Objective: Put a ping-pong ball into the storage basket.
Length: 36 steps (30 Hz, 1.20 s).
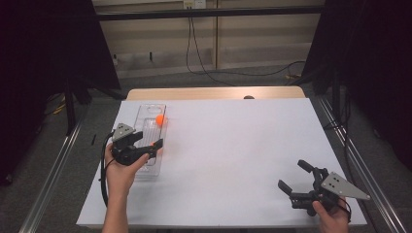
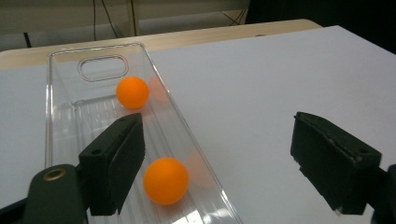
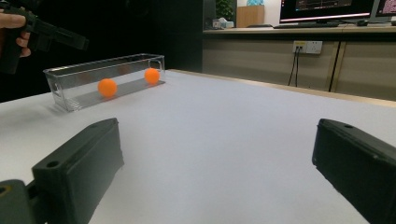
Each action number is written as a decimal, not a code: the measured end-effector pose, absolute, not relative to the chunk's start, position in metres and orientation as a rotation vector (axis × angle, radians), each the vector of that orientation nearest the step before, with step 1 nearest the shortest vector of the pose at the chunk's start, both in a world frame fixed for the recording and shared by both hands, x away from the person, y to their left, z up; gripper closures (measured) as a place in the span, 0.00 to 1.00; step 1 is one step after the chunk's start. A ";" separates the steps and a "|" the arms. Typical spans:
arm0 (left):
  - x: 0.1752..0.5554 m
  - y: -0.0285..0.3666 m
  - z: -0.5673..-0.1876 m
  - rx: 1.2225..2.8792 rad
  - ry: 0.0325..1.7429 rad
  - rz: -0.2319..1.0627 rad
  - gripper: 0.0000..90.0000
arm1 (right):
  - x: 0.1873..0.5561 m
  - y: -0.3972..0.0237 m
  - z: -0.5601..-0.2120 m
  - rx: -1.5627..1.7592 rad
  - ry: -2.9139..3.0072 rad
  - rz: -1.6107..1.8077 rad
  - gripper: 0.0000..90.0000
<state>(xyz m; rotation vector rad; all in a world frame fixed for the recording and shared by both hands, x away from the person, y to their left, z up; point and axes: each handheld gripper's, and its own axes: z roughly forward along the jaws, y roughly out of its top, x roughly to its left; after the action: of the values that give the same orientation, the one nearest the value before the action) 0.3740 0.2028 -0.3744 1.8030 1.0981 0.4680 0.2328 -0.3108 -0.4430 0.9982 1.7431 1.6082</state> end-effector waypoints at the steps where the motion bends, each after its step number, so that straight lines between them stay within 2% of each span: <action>1: 0.373 0.203 -0.375 1.801 1.097 0.474 0.18 | 0.233 -0.311 -0.443 0.998 1.743 1.608 0.01; 36: 0.340 0.218 -0.393 1.711 1.002 0.490 0.06 | 0.233 -0.310 -0.443 0.999 1.744 1.608 0.01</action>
<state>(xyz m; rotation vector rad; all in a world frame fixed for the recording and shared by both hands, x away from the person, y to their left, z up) 0.3402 0.2183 -0.3928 1.7108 1.0024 0.4903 0.2334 -0.3104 -0.4432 0.9990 1.7436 1.6079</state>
